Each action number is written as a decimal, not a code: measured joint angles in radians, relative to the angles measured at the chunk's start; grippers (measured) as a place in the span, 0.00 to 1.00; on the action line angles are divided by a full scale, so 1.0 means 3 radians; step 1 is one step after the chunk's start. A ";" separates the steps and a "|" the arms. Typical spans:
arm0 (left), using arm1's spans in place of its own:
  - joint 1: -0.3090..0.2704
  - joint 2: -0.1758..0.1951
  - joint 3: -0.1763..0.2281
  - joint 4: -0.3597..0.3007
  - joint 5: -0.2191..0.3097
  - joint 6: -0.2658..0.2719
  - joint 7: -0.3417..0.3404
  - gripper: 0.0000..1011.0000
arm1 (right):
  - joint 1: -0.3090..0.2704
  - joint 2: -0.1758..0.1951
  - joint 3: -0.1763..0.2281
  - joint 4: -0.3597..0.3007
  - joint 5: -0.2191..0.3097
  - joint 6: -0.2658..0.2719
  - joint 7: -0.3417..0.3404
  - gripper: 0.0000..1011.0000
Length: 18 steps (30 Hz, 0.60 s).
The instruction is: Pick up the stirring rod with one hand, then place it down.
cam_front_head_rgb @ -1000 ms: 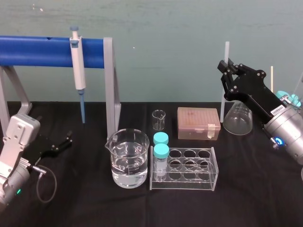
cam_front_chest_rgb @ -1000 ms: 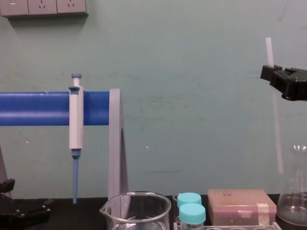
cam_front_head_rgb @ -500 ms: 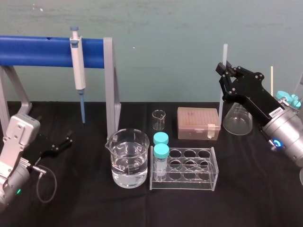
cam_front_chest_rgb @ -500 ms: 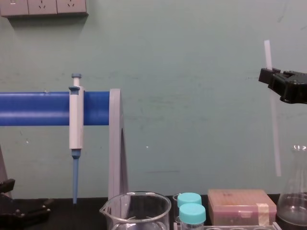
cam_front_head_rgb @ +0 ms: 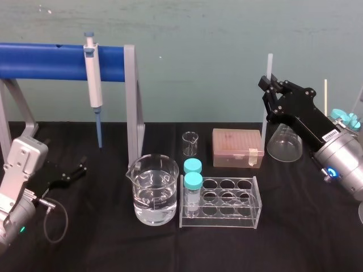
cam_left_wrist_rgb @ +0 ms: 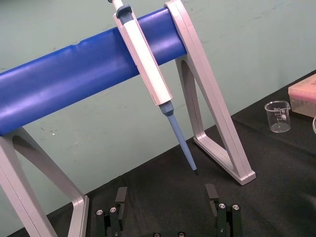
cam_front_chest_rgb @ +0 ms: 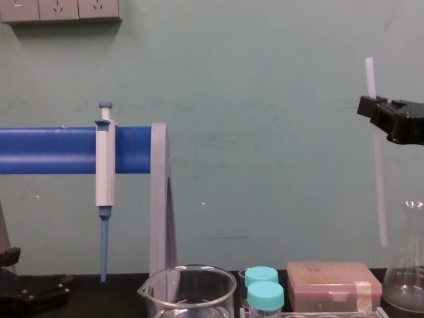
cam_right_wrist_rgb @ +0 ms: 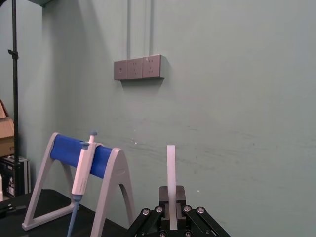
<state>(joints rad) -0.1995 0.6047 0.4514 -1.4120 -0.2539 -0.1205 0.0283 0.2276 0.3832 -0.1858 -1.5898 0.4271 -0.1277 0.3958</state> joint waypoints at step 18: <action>0.0000 0.0000 0.0000 0.0000 0.0000 0.0000 0.0000 0.99 | 0.0022 0.0006 -0.0010 0.0030 0.0013 -0.0002 0.0013 0.07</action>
<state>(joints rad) -0.1995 0.6047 0.4514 -1.4120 -0.2539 -0.1205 0.0283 0.2343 0.3849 -0.1889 -1.5807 0.4309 -0.1284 0.3995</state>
